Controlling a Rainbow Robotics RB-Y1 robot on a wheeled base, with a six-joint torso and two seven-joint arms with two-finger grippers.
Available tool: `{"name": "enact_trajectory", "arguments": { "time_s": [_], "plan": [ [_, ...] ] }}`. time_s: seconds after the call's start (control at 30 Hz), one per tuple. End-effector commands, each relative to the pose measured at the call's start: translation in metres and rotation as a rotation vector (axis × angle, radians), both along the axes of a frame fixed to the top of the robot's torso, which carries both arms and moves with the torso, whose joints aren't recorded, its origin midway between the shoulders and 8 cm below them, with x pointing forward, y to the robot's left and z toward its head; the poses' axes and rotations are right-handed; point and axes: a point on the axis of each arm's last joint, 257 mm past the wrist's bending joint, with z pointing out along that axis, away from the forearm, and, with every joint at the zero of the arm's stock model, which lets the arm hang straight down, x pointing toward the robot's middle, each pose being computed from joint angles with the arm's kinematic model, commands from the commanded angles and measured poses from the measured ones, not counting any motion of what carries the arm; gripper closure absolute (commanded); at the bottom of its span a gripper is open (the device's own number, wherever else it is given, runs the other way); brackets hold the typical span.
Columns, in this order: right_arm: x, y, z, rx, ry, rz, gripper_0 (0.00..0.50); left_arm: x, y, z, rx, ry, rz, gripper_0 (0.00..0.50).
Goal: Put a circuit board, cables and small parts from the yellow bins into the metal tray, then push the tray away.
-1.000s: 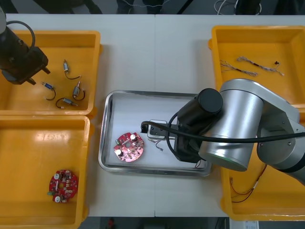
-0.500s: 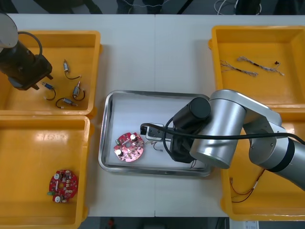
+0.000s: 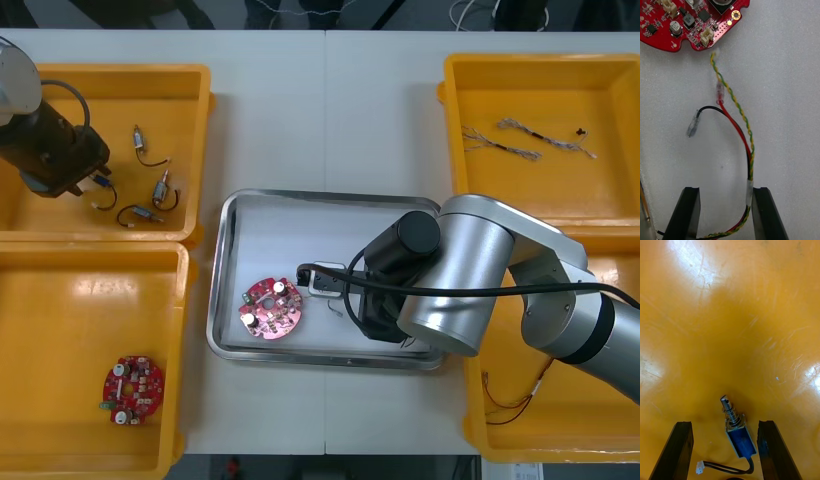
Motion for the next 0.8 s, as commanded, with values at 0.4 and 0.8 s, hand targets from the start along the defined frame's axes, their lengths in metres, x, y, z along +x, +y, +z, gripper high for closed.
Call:
{"name": "enact_trajectory", "arguments": {
  "time_s": [0.4,0.8],
  "plan": [
    [-0.004,-0.003,0.024,-0.009,-0.024,-0.007,0.0,0.015,-0.022,0.007,0.037,-0.04,-0.122,0.075],
    [-0.015,-0.027,0.083,-0.019,-0.029,-0.133,0.0,0.012,-0.022,0.002,0.038,-0.032,-0.139,0.5]
  ]
}}
